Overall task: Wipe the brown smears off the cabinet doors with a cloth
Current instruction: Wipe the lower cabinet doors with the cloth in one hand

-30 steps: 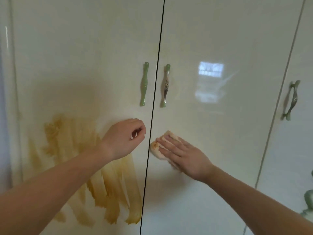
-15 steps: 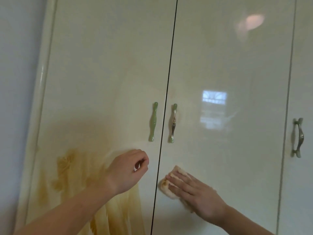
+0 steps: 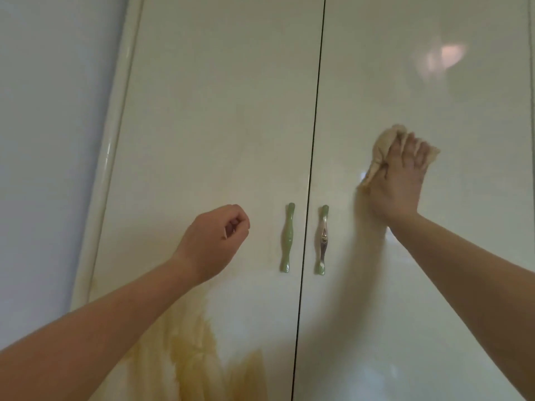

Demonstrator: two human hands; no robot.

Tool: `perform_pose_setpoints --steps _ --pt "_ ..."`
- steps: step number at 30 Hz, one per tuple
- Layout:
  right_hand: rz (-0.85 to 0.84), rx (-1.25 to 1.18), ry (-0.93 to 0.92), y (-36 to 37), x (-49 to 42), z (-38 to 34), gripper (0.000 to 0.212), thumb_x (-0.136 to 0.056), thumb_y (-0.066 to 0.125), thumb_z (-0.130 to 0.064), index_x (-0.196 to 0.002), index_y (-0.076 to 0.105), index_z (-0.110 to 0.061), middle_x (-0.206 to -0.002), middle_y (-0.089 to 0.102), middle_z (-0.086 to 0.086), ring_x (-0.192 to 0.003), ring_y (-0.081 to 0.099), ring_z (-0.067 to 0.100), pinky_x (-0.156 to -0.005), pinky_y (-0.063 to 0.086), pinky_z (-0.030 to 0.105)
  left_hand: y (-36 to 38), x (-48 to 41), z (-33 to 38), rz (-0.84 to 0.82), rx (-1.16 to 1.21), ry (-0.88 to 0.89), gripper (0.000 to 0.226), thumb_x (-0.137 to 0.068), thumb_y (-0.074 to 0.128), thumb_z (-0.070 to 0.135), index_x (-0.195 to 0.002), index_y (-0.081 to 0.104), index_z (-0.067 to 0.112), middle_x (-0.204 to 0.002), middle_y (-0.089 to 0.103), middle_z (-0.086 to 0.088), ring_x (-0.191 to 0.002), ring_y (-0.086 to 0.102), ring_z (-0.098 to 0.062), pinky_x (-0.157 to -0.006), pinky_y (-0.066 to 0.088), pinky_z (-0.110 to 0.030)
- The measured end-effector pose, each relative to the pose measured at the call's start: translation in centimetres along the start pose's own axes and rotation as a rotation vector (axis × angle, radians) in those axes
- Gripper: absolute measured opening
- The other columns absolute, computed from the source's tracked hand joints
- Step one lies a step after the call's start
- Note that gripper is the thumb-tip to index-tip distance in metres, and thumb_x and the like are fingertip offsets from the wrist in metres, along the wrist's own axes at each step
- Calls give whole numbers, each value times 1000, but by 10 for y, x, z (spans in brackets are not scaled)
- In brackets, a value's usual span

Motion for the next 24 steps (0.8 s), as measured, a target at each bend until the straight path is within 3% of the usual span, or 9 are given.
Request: perform_pose_setpoints --steps 2,6,10,14,16,21,24 --pt "-79 7 -187 26 -21 -43 75 -88 21 -26 -162 16 -9 -169 5 17 -155 -5 41 -126 -2 54 -13 1 -6 17 -3 -2 14 -88 55 23 -78 64 21 -76 60 13 -63 51 -9 -59 39 -20" --pt "-211 -13 -411 76 1 -118 68 -96 26 -25 -161 14 -10 -170 4 14 -156 -5 40 -125 -3 54 -25 8 -22 38 -33 -60 18 -91 61 12 -77 64 22 -69 61 8 -62 51 -11 -60 41 -23" --pt "-347 -18 -649 81 28 -117 69 -97 34 -26 -162 15 -12 -170 4 10 -157 -3 36 -127 1 50 -25 11 -19 31 -34 -67 18 -92 60 9 -78 65 21 -70 62 6 -62 51 -10 -61 41 -22" --pt "-193 -34 -336 37 -26 -56 89 -82 24 -44 -162 5 -10 -170 -1 13 -156 -7 35 -127 -2 51 -27 8 -9 19 -15 -1 16 -92 59 18 -78 64 23 -70 61 7 -64 53 -15 -61 43 -26" --pt "-171 -28 -248 36 -31 -63 78 -90 19 -37 -162 6 -8 -169 -1 16 -155 -9 39 -126 -4 52 -27 7 -7 25 -11 19 14 -89 56 24 -78 64 23 -75 62 9 -64 53 -15 -60 41 -22" --pt "-310 -24 -535 71 3 -114 64 -101 29 -22 -161 12 -8 -169 0 16 -155 -8 39 -126 -3 54 -15 1 -9 38 52 -34 18 -92 60 9 -78 65 20 -73 61 8 -60 48 -8 -58 37 -18" --pt "-312 -32 -521 66 -3 -110 62 -105 38 -11 -161 11 -10 -170 -2 13 -156 -11 36 -126 -8 45 -12 -2 -6 17 53 -43 16 -93 58 11 -80 65 17 -70 60 4 -60 47 -8 -60 38 -21"
Point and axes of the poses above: each hand's wrist, its own x-axis away from the middle knuckle, its own y-axis out of the palm, z = x × y, the point moved 4 cm from there along -x, towards the middle knuckle
